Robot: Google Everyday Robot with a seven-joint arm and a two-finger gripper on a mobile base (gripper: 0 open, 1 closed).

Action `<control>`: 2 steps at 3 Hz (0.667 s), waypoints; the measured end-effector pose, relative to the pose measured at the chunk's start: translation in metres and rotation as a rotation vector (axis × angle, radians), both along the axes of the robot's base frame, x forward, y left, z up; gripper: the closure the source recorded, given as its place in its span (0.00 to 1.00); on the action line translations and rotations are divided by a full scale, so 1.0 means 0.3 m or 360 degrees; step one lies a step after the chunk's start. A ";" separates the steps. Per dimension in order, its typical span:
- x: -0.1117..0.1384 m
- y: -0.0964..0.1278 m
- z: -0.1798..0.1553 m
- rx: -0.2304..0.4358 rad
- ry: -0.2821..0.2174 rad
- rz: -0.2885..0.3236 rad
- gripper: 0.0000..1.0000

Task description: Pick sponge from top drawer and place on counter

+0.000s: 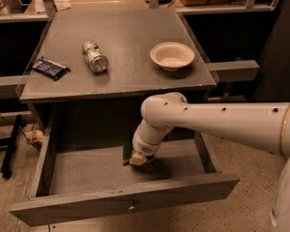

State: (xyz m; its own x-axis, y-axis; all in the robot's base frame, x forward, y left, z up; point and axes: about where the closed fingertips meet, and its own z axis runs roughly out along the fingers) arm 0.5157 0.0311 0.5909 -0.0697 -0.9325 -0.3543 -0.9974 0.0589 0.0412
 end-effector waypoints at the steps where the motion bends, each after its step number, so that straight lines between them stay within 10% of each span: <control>1: 0.000 0.000 0.008 0.0000 0.0000 0.0000 1.00; 2: 0.001 -0.054 0.167 0.0011 -0.0031 -0.0087 1.00</control>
Offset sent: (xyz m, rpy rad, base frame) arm 0.0026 -0.0472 0.1395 0.0202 -0.0585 -0.1569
